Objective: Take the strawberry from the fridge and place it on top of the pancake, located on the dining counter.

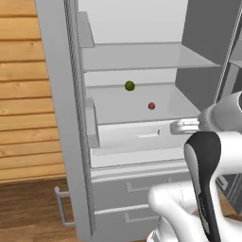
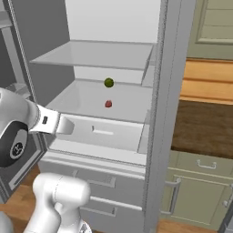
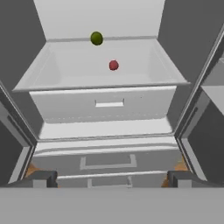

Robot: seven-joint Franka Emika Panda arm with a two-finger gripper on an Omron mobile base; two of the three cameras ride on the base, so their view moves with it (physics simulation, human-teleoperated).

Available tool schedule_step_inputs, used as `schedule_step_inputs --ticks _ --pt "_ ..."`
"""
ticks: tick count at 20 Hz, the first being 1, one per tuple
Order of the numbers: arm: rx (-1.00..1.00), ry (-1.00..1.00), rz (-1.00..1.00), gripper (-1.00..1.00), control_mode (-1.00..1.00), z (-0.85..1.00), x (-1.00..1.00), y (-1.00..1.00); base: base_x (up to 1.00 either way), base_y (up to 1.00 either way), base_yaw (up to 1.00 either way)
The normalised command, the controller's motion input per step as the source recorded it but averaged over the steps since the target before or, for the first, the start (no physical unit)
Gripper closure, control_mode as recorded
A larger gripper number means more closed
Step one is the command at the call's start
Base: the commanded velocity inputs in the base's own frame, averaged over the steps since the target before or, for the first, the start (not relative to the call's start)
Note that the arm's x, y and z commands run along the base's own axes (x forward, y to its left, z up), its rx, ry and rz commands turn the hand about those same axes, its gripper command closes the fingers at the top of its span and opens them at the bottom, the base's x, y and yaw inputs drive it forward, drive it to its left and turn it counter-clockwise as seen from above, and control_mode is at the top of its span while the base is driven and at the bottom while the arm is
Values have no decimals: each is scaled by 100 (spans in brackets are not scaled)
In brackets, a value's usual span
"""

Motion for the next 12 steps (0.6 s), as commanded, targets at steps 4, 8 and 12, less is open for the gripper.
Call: schedule_step_inputs --ticks 4,8,12 --pt "0 0 0 -100 100 0 0 0 81 -2 7" --pt "0 0 0 -100 100 0 0 0 95 -32 1" --pt "0 0 0 -100 100 0 0 0 98 -24 0"
